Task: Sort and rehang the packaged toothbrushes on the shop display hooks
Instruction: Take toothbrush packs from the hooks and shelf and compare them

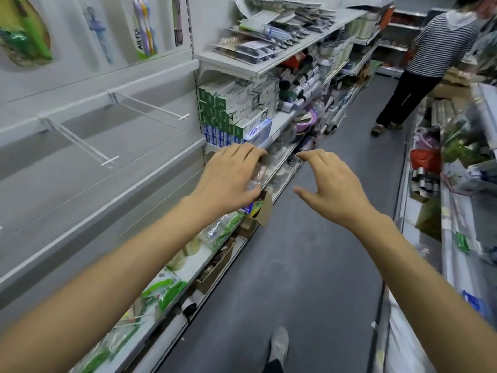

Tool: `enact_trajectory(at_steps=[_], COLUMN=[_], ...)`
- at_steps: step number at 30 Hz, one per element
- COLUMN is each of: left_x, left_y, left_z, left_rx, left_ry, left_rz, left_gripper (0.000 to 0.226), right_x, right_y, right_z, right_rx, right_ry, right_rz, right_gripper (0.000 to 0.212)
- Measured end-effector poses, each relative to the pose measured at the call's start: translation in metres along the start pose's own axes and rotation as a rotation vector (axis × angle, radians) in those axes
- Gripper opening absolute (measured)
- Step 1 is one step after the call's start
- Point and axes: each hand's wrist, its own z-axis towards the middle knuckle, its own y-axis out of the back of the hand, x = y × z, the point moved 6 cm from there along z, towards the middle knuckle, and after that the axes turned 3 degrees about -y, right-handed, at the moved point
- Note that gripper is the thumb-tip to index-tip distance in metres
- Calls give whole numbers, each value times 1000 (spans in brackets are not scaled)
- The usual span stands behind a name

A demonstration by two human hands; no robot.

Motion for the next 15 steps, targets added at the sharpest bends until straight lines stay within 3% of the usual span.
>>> enact_trajectory(at_steps=[15], left_x=[-17], left_y=[-82], left_z=[228], left_rx=[45], left_ry=[113], left_rz=[115], left_gripper=[61], right_x=[-200], right_y=[1], right_z=[176], right_rx=[-2], right_ry=[140], right_rz=[23], right_gripper=[67])
